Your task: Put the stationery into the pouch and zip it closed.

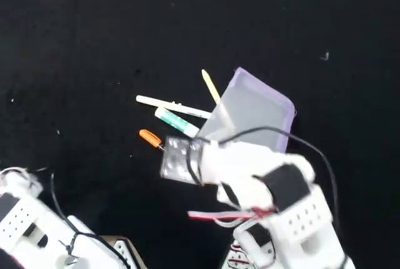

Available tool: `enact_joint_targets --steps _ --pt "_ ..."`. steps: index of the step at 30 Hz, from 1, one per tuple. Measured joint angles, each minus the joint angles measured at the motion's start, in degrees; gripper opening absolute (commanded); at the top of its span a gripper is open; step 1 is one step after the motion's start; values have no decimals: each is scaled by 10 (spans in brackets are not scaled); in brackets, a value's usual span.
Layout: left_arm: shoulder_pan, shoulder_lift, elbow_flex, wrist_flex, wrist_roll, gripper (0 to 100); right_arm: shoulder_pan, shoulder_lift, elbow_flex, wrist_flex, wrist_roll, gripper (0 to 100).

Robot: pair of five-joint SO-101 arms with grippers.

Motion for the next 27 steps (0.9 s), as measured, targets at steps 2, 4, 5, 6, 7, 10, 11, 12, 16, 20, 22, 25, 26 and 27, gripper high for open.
enact_joint_targets --steps 2,4,5,6,7,10,11,12,16,20,22,25,26,27 --pt "36 0 0 11 -2 195 0 -42 29 0 -1 11" --pt "76 0 0 23 -3 194 0 -79 47 1 -18 11" --pt "96 0 -1 34 -3 192 0 -95 53 2 -27 11" --pt "117 0 -4 47 -3 192 0 -109 57 2 -37 11" --pt "138 0 -10 62 -3 192 0 -121 62 2 -47 11" --pt "212 0 -39 99 -3 192 0 -150 69 2 -71 11" --pt "243 0 -48 108 -3 192 0 -158 69 2 -75 11" --pt "275 0 -57 113 -3 192 0 -165 69 2 -77 11" --pt "421 0 -83 119 -2 192 0 -172 69 2 -79 11" --pt "550 0 -113 119 34 192 0 -172 69 2 -90 11" --pt "598 0 -124 108 53 192 0 -172 69 2 -90 11" --pt "660 0 -128 83 63 192 0 -172 69 2 -90 11" --pt "680 0 -128 76 63 192 0 -172 69 2 -90 11" --pt "698 0 -129 71 63 192 0 -172 69 2 -90 11"
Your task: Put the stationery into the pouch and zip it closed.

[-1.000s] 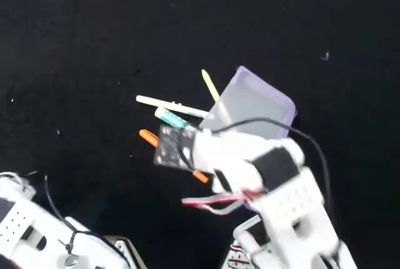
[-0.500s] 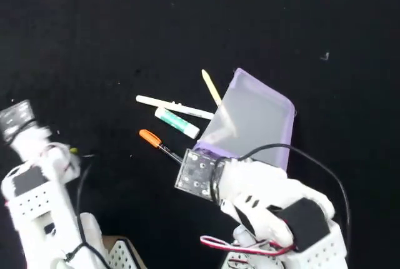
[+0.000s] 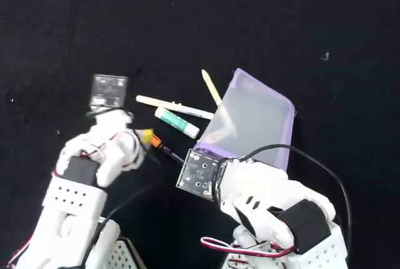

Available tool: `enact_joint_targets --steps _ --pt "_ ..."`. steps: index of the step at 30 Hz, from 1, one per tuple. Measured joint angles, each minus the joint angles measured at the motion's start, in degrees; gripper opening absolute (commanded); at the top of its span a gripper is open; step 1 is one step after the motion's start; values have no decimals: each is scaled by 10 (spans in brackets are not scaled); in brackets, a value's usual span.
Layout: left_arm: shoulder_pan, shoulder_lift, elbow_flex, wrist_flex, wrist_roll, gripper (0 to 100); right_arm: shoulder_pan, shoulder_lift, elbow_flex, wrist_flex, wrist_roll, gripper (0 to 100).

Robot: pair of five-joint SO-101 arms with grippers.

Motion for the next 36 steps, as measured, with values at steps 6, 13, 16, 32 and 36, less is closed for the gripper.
enact_joint_targets --steps 6,13,16,32,36 --pt "88 0 -1 -12 1 195 0 0 0 0 0 11" --pt "137 0 -1 -12 3 195 0 0 0 0 0 11" --pt "166 -25 -1 -9 3 192 0 0 0 0 0 11" --pt "189 -420 138 60 -18 196 -1 1 10 0 0 11" --pt "189 -426 154 60 -42 196 -2 0 10 0 0 11"
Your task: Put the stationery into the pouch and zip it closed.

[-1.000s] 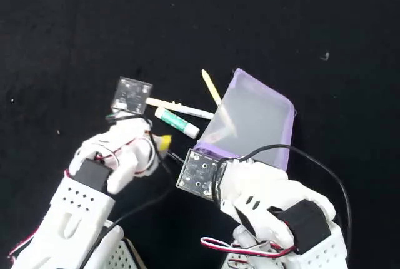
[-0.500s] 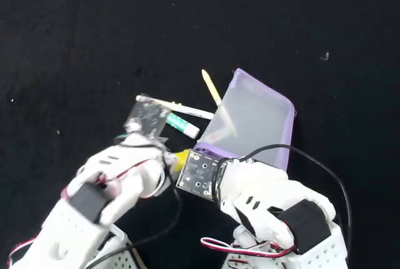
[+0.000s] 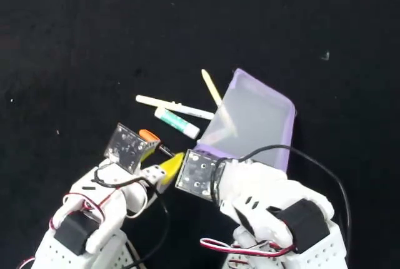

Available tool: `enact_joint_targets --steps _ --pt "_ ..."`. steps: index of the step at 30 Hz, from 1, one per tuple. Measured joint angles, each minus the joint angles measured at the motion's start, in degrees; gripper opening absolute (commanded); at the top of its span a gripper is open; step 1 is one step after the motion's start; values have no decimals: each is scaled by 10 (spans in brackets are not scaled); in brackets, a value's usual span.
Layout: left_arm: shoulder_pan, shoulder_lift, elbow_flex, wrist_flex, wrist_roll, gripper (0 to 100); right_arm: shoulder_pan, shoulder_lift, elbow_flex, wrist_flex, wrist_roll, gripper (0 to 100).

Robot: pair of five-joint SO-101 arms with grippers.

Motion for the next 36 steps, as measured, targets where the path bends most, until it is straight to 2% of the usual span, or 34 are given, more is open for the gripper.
enact_joint_targets --steps 6,10,14,19,23,26,31,36 --pt "0 -15 86 -74 -4 196 0 -3 0 0 0 11" --pt "0 -15 96 -95 -4 196 0 -4 0 0 0 11" --pt "1 -15 88 -76 7 200 0 -4 0 0 0 11" --pt "47 -15 64 -31 18 299 0 -4 0 0 0 11" --pt "91 -15 62 -18 16 280 0 -4 0 0 0 11" --pt "98 -15 62 -18 9 278 0 -4 0 0 0 11" --pt "93 -15 62 -63 -34 278 0 -4 0 0 0 11" --pt "37 -15 86 -136 -88 278 0 -4 0 0 0 11"
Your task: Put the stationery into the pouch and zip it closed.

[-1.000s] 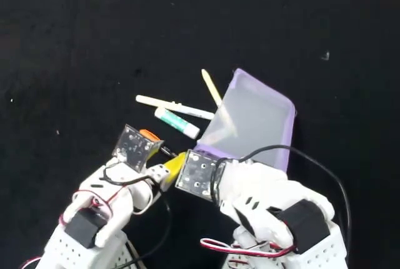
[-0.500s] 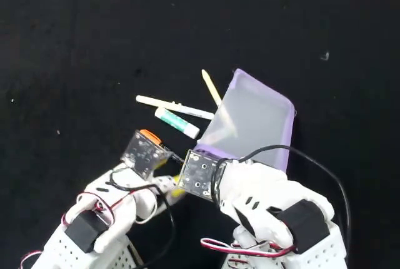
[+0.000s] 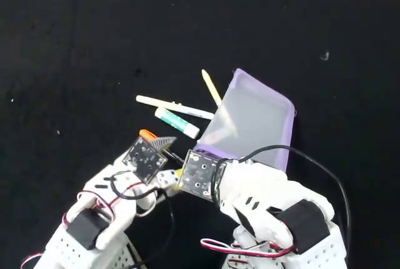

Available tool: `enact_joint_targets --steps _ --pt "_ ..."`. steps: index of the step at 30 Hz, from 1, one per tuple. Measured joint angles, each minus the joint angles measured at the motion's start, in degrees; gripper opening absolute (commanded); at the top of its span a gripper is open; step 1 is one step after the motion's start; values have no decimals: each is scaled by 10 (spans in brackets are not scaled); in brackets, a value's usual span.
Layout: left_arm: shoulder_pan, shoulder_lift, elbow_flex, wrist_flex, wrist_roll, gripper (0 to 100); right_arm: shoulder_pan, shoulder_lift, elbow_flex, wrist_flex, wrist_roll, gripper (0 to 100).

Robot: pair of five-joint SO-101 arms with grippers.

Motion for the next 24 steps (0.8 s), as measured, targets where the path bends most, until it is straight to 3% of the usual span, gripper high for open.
enact_joint_targets --steps 9,24 --pt "-29 1 56 -87 -17 278 2 -1 0 0 0 11" --pt "-106 1 60 -94 -17 278 1 -7 11 0 0 11"
